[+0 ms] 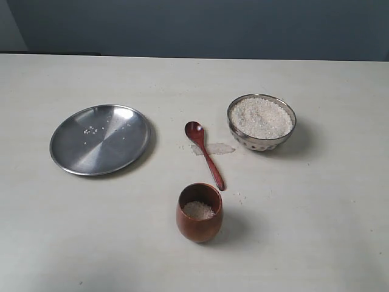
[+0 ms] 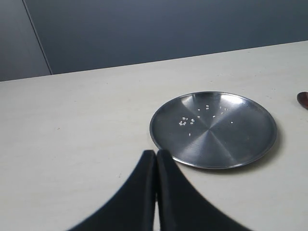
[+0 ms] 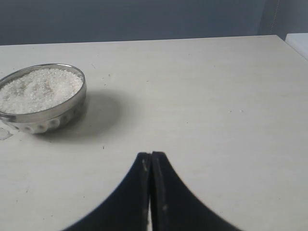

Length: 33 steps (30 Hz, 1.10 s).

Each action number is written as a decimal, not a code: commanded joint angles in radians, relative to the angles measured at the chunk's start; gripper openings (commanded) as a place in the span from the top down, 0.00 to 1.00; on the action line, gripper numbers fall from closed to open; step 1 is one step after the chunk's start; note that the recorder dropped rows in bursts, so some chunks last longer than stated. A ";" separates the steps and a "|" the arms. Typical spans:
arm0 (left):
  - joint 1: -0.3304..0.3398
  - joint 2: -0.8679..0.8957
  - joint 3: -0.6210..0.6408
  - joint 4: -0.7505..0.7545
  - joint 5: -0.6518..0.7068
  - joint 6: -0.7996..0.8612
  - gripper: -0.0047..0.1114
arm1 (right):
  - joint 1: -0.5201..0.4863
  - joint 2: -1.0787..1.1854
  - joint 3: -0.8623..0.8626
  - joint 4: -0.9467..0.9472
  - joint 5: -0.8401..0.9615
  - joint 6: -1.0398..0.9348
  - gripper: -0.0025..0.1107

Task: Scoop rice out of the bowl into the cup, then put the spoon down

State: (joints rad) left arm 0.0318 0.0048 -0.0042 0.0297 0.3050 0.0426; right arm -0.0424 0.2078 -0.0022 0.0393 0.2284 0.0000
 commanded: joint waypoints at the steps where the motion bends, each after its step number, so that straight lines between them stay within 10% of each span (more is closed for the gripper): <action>1: 0.006 -0.005 0.004 0.132 -0.052 -0.005 0.96 | 0.004 -0.002 0.002 0.002 -0.007 0.000 0.98; 9: 0.006 -0.005 0.004 0.166 -0.148 -0.007 0.96 | 0.004 -0.002 0.002 0.002 -0.007 0.000 0.98; 16: 0.006 -0.005 0.004 -0.578 -0.514 -0.173 0.96 | 0.004 -0.002 0.002 0.002 -0.007 0.000 0.98; 21: 0.006 -0.005 -0.130 -0.260 -0.294 -0.171 0.96 | 0.004 -0.002 0.002 0.002 -0.007 0.000 0.98; 33: 0.006 0.027 -0.477 -0.041 0.030 -0.135 0.96 | 0.004 -0.002 0.002 0.002 -0.007 0.000 0.98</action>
State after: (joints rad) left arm 0.0338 0.0056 -0.4289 -0.0672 0.1933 -0.1163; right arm -0.0424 0.2078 -0.0022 0.0413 0.2284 0.0000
